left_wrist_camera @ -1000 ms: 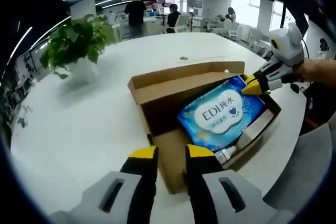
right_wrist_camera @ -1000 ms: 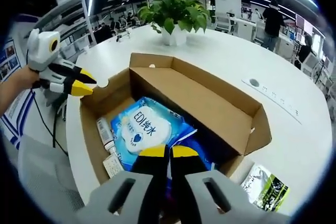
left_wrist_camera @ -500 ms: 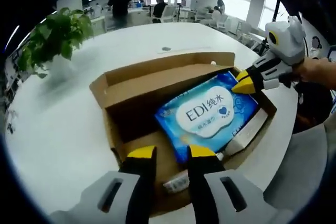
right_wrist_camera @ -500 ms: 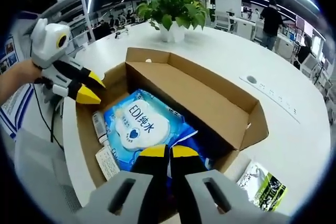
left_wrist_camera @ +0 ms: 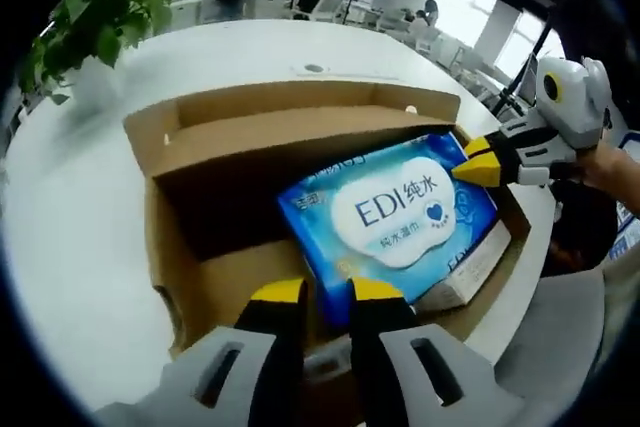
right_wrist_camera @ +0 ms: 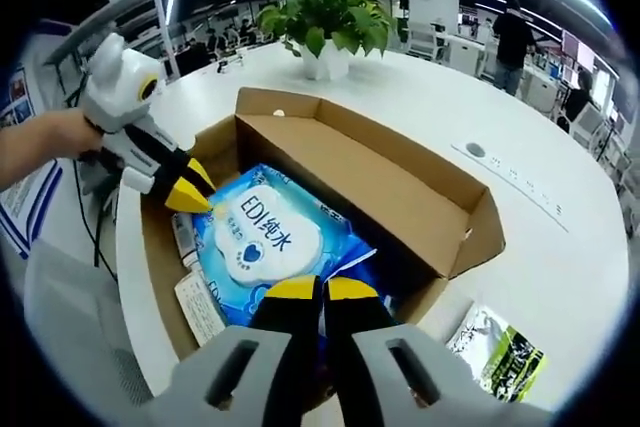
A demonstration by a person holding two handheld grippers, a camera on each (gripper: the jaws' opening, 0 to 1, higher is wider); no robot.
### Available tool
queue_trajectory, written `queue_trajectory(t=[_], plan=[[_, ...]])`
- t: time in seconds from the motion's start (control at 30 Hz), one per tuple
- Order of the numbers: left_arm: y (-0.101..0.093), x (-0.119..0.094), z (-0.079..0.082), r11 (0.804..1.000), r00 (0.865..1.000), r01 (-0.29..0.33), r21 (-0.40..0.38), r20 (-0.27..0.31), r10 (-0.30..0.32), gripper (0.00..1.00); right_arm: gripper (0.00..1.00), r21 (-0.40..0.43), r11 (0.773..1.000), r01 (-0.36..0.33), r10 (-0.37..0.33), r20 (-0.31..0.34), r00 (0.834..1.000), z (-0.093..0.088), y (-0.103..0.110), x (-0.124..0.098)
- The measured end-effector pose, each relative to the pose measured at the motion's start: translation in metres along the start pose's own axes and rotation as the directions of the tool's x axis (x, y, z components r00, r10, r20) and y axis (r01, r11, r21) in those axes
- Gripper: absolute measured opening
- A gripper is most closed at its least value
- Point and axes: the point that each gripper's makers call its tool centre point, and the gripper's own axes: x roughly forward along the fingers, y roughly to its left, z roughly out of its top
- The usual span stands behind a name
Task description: Operate the shoe box by opening the lid, removing the specified soft item, and placing it in the target area until the item is outside and the box remains undamaged.
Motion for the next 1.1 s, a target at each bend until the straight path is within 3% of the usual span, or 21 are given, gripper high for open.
queue_trajectory(t=[0.23,0.3,0.47,1.1], plan=[[-0.004,0.009,-0.001,0.998,0.999,0.036,-0.058,0.015,-0.035,0.11,0.00,0.004,1.000,0.002,-0.002,0.005,1.000,-0.001,0.000,0.000],[-0.004,0.009,0.000,0.997,0.999,0.038,-0.068,0.023,-0.037,0.07,0.00,0.012,1.000,0.002,-0.002,0.005,1.000,-0.002,-0.001,0.000],[-0.004,0.006,0.004,0.997,0.998,0.041,-0.070,0.050,-0.037,0.00,0.00,0.072,0.997,-0.005,0.004,0.013,1.000,-0.002,-0.002,-0.001],[-0.010,-0.018,0.018,0.999,0.996,0.019,-0.038,0.089,-0.016,0.00,0.00,0.165,0.986,-0.034,0.024,0.062,0.998,0.012,0.002,-0.017]])
